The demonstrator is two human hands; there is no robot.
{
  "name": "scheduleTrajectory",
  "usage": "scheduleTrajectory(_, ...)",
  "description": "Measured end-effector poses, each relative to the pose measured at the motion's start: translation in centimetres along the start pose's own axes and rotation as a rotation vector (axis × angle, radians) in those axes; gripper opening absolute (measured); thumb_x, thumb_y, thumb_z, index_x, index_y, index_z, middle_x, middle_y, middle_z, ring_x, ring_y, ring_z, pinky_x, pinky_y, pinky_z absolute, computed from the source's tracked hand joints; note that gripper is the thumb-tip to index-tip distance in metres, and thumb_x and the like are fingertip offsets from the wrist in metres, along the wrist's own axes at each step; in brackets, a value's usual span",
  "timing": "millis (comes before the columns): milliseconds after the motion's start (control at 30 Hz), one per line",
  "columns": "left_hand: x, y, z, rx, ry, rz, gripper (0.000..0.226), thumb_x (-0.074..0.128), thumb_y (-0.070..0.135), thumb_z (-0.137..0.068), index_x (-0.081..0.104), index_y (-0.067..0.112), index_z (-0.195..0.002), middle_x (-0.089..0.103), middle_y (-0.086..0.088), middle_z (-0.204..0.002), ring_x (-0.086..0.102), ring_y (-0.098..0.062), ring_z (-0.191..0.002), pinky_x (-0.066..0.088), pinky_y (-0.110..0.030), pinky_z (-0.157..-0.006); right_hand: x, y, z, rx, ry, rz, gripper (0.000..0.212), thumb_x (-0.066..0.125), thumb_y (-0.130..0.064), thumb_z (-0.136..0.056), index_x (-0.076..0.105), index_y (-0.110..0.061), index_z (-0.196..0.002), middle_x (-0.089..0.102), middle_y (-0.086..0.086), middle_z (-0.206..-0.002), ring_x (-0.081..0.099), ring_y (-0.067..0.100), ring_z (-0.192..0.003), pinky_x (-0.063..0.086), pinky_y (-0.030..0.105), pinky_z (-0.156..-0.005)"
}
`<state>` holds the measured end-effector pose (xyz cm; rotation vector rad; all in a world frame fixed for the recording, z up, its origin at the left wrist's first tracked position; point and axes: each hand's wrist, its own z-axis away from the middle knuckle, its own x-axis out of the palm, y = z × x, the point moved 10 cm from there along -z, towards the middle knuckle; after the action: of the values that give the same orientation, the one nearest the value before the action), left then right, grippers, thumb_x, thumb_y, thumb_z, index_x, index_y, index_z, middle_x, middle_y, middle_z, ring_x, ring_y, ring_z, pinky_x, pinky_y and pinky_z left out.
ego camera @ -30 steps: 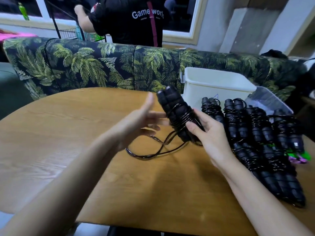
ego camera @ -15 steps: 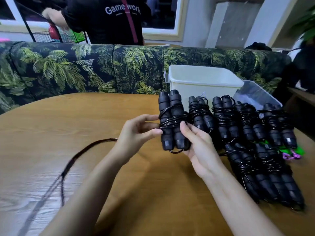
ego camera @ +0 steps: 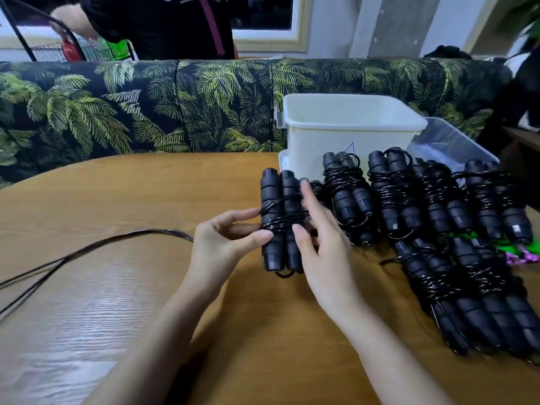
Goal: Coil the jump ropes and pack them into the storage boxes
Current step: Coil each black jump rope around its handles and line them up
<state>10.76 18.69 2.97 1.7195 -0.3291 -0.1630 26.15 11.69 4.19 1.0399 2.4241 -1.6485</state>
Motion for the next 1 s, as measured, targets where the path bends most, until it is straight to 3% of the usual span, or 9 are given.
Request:
scheduleTrajectory(100, -0.2, 0.4, 0.2, 0.063, 0.014, -0.102, 0.043, 0.085, 0.018, -0.058, 0.072, 0.016, -0.099, 0.077, -0.003, -0.080, 0.074, -0.013, -0.081, 0.056, -0.020, -0.074, 1.3, 0.0, 0.5, 0.015, -0.123, 0.039, 0.059, 0.043, -0.008, -0.102, 0.036, -0.045, -0.146, 0.038, -0.011, -0.154, 0.032, -0.001, -0.141, 0.023, 0.004, -0.105)
scheduleTrajectory(233, -0.3, 0.9, 0.2, 0.149, -0.023, -0.241, 0.041, 0.086, 0.029, -0.057, 0.073, 0.028, -0.097, 0.077, 0.004, -0.082, 0.073, -0.012, -0.086, 0.055, -0.027, -0.086, 3.0, 0.6, 1.5, 0.101, -0.268, 0.016, 0.066, 0.048, -0.040, -0.090, 0.020, -0.055, -0.149, 0.022, -0.013, -0.162, 0.019, -0.002, -0.146, 0.023, 0.024, -0.118)
scheduleTrajectory(333, 0.1, 1.3, 0.4, 0.198, -0.087, -0.251, 0.039, 0.083, 0.027, -0.063, 0.072, 0.032, -0.100, 0.077, 0.010, -0.089, 0.072, -0.009, -0.094, 0.053, -0.024, -0.090, 3.1, 0.4, 1.7, 0.074, -0.291, 0.052, 0.088, 0.055, -0.054, -0.076, 0.012, -0.048, -0.153, 0.022, -0.014, -0.161, 0.022, -0.001, -0.146, 0.028, 0.026, -0.115)
scheduleTrajectory(433, 0.7, 1.3, 0.6, 0.244, -0.147, -0.298, 0.038, 0.078, 0.024, -0.071, 0.070, 0.032, -0.108, 0.075, 0.018, -0.095, 0.070, -0.004, -0.100, 0.051, -0.020, -0.092, 2.5, 0.5, 1.5, 0.065, -0.229, 0.076, 0.093, 0.076, -0.033, -0.077, 0.020, -0.044, -0.151, 0.038, -0.016, -0.152, 0.044, 0.004, -0.133, 0.041, 0.025, -0.102)
scheduleTrajectory(500, 1.0, 1.1, 0.6, 0.254, -0.175, -0.296, 0.037, 0.075, 0.023, -0.075, 0.069, 0.031, -0.111, 0.074, 0.019, -0.098, 0.069, -0.005, -0.103, 0.050, -0.020, -0.094, 2.0, 0.8, 1.4, 0.057, -0.156, 0.060, 0.087, 0.078, -0.021, -0.079, 0.029, -0.042, -0.148, 0.052, -0.015, -0.140, 0.054, 0.005, -0.122, 0.047, 0.028, -0.098)
scheduleTrajectory(667, 0.9, 1.0, 0.5, 0.210, -0.155, -0.129, 0.026, 0.070, 0.016, -0.080, 0.072, 0.021, -0.105, 0.077, 0.007, -0.097, 0.071, -0.009, -0.099, 0.052, -0.020, -0.088, 1.9, 0.8, 1.5, 0.118, -0.118, -0.236, 0.077, 0.070, -0.014, -0.080, 0.036, -0.032, -0.147, 0.054, -0.013, -0.139, 0.051, 0.000, -0.126, 0.038, 0.014, -0.102)
scheduleTrajectory(800, 0.0, 0.4, 0.2, 0.160, -0.069, -0.015, 0.021, 0.078, 0.016, -0.075, 0.073, 0.018, -0.095, 0.075, 0.004, -0.084, 0.068, -0.008, -0.084, 0.051, -0.020, -0.080, 2.5, 0.1, 1.9, 0.141, -0.163, -0.374, 0.072, 0.066, -0.020, -0.080, 0.036, -0.041, -0.141, 0.053, -0.010, -0.141, 0.049, -0.001, -0.128, 0.039, 0.023, -0.109)
scheduleTrajectory(933, -0.8, -0.2, -0.1, 0.130, -0.028, 0.010, 0.049, 0.084, 0.030, -0.065, 0.063, 0.019, -0.108, 0.062, 0.005, -0.091, 0.056, -0.015, -0.088, 0.050, -0.028, -0.085, 2.3, -0.1, 1.9, 0.126, -0.155, -0.397, 0.068, 0.067, -0.018, -0.080, 0.039, -0.049, -0.135, 0.056, -0.014, -0.137, 0.051, 0.003, -0.128, 0.039, 0.039, -0.113)
scheduleTrajectory(1000, -0.7, -0.8, -0.3, 0.064, -0.058, 0.007, 0.065, 0.083, 0.032, -0.065, 0.059, 0.020, -0.124, 0.067, 0.003, -0.106, 0.061, -0.015, -0.099, 0.052, -0.028, -0.089, 2.3, -0.2, 1.8, 0.106, -0.161, -0.404, 0.069, 0.069, -0.021, -0.080, 0.040, -0.047, -0.137, 0.055, -0.012, -0.141, 0.048, 0.006, -0.133, 0.036, 0.043, -0.115)
